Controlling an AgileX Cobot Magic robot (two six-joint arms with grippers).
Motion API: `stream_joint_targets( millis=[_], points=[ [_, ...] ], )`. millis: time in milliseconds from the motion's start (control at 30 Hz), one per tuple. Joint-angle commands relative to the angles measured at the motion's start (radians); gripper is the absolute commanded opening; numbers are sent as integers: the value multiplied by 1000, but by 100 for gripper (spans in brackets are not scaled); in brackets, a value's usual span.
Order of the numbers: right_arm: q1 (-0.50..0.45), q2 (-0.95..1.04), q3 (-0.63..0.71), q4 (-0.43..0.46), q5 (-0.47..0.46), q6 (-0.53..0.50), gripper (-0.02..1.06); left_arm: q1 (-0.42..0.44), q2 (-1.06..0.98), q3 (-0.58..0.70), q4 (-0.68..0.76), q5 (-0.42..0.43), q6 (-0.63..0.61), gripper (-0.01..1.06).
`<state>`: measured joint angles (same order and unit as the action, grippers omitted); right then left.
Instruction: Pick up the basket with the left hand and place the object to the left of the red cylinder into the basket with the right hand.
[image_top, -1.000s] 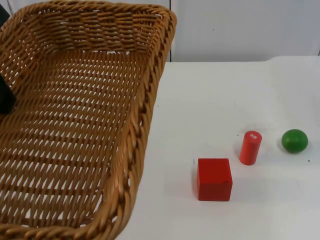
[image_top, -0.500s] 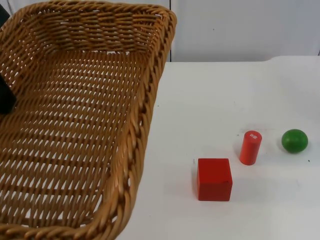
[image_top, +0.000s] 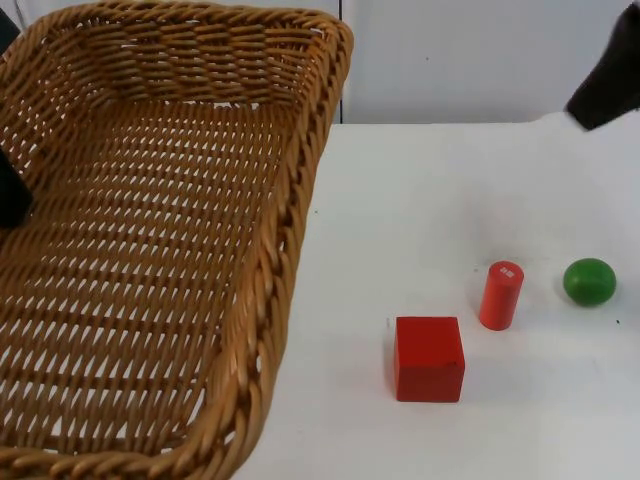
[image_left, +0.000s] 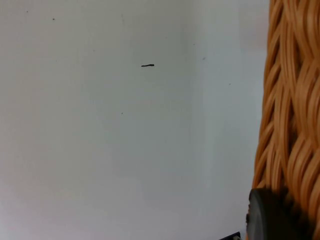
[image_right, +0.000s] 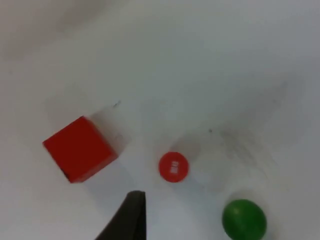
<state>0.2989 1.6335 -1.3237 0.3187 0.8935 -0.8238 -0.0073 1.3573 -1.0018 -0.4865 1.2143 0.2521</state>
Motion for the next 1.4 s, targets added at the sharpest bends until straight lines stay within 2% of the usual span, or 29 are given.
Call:
stream_joint_targets(
  millis=[0,67,200,333,467,633,833,1000,1067,1133,1367],
  points=[
    [52,24,-19,-30,18,-47,105,-3,-10,0,-27,3,-4,0],
    [100,49,-21,-30,25,-82,105,-3,-10,0,-27,3,-4,0],
    [163,80,-21,-34,27,-88,105,-3,-10,0,-27,3,-4,0],
    [224,135,-21,-106,25,-72,105,-3,-10,0,-27,3,-4,0],
    [226,173,-21,-110,25,-58,105,-3,-10,0,-27,3,-4,0],
    [226,220,-21,-157,21,-56,104,-3,-10,0,-27,3,-4,0],
    [248,274,-19,-160,-35,-59,99,-3,-10,0,-27,3,-4,0],
    [271,319,-19,-161,-108,-103,99,-3,-10,0,-25,1,-4,0],
    [285,348,-19,-152,-129,-188,99,-3,-10,0,-25,1,-4,0],
    [294,365,-19,-154,-134,-210,99,-3,-10,0,-25,1,-4,0],
    [294,432,-19,-131,-143,-219,99,-3,-10,0,-25,1,-4,0]
  ],
)
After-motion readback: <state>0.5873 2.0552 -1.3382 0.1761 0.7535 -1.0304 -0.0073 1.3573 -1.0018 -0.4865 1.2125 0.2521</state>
